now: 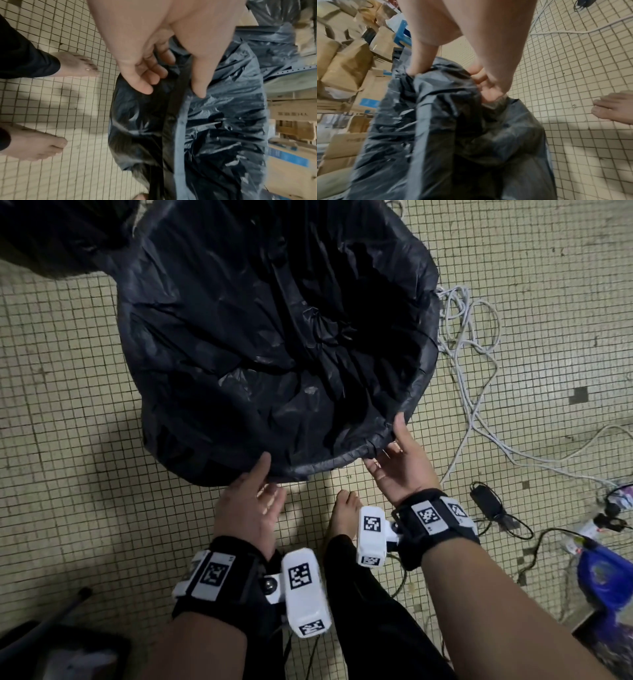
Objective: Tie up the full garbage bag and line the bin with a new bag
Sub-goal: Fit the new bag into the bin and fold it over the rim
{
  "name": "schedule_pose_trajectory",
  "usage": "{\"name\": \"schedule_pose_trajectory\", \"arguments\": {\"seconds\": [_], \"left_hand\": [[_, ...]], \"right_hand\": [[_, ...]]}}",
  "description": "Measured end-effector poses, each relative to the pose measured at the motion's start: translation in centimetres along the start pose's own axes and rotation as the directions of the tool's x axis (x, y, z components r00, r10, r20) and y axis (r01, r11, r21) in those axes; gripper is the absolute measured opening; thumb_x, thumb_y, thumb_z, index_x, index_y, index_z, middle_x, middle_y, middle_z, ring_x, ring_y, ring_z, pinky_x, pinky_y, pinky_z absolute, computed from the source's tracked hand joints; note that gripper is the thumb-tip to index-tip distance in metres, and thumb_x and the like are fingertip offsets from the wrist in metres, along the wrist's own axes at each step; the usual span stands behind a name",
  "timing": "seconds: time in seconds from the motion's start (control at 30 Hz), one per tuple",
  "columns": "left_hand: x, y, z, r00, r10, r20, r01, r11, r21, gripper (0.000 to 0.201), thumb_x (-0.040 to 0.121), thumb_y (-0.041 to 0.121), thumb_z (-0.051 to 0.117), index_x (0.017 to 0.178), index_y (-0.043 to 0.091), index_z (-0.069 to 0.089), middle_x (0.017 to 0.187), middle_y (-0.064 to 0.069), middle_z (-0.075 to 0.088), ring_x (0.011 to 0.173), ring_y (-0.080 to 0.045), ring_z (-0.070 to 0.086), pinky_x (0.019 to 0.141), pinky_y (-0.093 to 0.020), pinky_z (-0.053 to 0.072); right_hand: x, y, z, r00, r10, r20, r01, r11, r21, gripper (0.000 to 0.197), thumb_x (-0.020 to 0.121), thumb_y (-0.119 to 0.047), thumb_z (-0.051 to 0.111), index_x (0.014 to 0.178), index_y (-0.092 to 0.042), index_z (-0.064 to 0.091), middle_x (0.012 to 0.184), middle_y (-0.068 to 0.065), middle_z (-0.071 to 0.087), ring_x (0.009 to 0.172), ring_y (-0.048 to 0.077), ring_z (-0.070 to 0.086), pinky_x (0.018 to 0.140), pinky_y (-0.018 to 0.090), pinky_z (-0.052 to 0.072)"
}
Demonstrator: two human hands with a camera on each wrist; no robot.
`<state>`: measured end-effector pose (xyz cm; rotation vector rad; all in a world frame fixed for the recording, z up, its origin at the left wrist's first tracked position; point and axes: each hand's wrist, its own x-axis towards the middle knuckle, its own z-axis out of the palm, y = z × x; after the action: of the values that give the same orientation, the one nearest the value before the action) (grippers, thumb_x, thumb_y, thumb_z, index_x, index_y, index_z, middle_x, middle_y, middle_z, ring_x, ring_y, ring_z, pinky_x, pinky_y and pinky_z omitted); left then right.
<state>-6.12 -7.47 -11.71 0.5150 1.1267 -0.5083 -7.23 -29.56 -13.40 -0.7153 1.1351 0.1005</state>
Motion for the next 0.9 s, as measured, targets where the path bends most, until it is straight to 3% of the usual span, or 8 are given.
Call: {"name": "schedule_pose_trajectory", "arguments": {"seconds": [0.07, 0.17, 0.27, 0.43, 0.6, 0.7, 0.77, 0.9], "left_hand": [[-0.1, -1.3, 0.1, 0.997, 0.081, -0.016, -0.074, 0.962, 0.262, 0.052, 0.090, 0.026, 0.072, 0.135, 0.006, 0.053, 0.107, -0.008, 0.068, 0.099, -0.016, 0.068, 0.088, -0.028, 0.057], [0.5, -1.9, 1.4, 0.998, 0.050, -0.039, -0.040, 0.976, 0.216, 0.013, 0.102, 0.006, 0.050, 0.111, -0.001, 0.056, 0.092, -0.011, 0.073, 0.115, -0.026, 0.060, 0.104, -0.048, 0.050], [0.2, -1.9, 1.8, 0.979, 0.188, -0.079, -0.157, 0.942, 0.297, 0.052, 0.091, 0.023, 0.071, 0.132, -0.001, 0.051, 0.108, -0.009, 0.067, 0.116, -0.028, 0.065, 0.096, -0.041, 0.056], [0.7, -0.1, 0.7, 0.979, 0.201, -0.015, -0.191, 0.950, 0.247, 0.033, 0.078, 0.013, 0.078, 0.108, 0.009, 0.067, 0.112, -0.010, 0.075, 0.104, -0.024, 0.072, 0.084, -0.036, 0.060], [0.6, 1.9, 0.5, 0.972, 0.236, -0.015, -0.227, 0.947, 0.228, 0.032, 0.079, 0.006, 0.075, 0.109, 0.013, 0.066, 0.114, -0.006, 0.073, 0.096, -0.017, 0.074, 0.074, -0.031, 0.060], [0.8, 3.0, 0.5, 0.970, 0.244, 0.008, -0.241, 0.950, 0.197, 0.044, 0.083, 0.005, 0.072, 0.125, 0.006, 0.061, 0.123, -0.010, 0.070, 0.109, -0.022, 0.070, 0.086, -0.036, 0.059], [0.9, 3.7, 0.6, 0.966, 0.258, 0.010, -0.257, 0.953, 0.164, 0.053, 0.082, 0.005, 0.073, 0.133, 0.005, 0.058, 0.125, -0.011, 0.070, 0.114, -0.026, 0.068, 0.093, -0.040, 0.057], [1.6, 5.7, 0.8, 0.966, 0.255, -0.039, -0.242, 0.949, 0.202, 0.027, 0.084, 0.002, 0.071, 0.110, 0.007, 0.067, 0.105, -0.007, 0.076, 0.094, -0.022, 0.074, 0.073, -0.034, 0.061]], "right_hand": [[0.7, 0.2, -0.3, 0.997, 0.026, 0.068, -0.032, 0.996, 0.087, 0.062, 0.075, -0.042, 0.080, 0.126, -0.010, 0.066, 0.128, 0.013, 0.067, 0.127, 0.031, 0.058, 0.110, 0.047, 0.043], [1.5, 0.5, -0.4, 0.977, 0.022, 0.213, -0.066, 0.978, 0.200, 0.059, 0.086, -0.035, 0.072, 0.135, -0.006, 0.058, 0.144, 0.018, 0.054, 0.137, 0.034, 0.048, 0.115, 0.051, 0.037], [1.8, 0.8, -0.4, 0.950, 0.037, 0.311, -0.118, 0.962, 0.248, 0.048, 0.089, -0.030, 0.068, 0.130, -0.005, 0.063, 0.143, 0.017, 0.055, 0.137, 0.032, 0.048, 0.115, 0.049, 0.038], [1.6, 2.3, 0.1, 0.930, 0.073, 0.360, -0.194, 0.930, 0.312, 0.049, 0.089, -0.027, 0.066, 0.132, -0.004, 0.061, 0.144, 0.016, 0.054, 0.139, 0.032, 0.045, 0.113, 0.051, 0.038], [0.5, 4.5, 1.2, 0.915, 0.067, 0.399, -0.219, 0.911, 0.350, 0.069, 0.083, -0.023, 0.077, 0.143, -0.003, 0.049, 0.151, 0.018, 0.045, 0.144, 0.034, 0.036, 0.121, 0.052, 0.023], [-0.2, 5.3, 1.8, 0.934, 0.079, 0.350, -0.222, 0.893, 0.391, 0.073, 0.080, -0.020, 0.079, 0.143, -0.004, 0.048, 0.151, 0.018, 0.045, 0.144, 0.033, 0.037, 0.115, 0.049, 0.037], [-0.8, 5.7, 2.2, 0.950, 0.121, 0.286, -0.220, 0.913, 0.343, 0.066, 0.077, -0.022, 0.078, 0.137, -0.007, 0.055, 0.142, 0.017, 0.053, 0.133, 0.030, 0.050, 0.101, 0.044, 0.052], [-2.3, 5.7, 2.9, 0.988, 0.086, 0.128, -0.094, 0.994, 0.059, 0.043, 0.077, -0.031, 0.079, 0.113, -0.021, 0.059, 0.112, 0.004, 0.069, 0.101, 0.020, 0.062, 0.094, 0.039, 0.045]]}}
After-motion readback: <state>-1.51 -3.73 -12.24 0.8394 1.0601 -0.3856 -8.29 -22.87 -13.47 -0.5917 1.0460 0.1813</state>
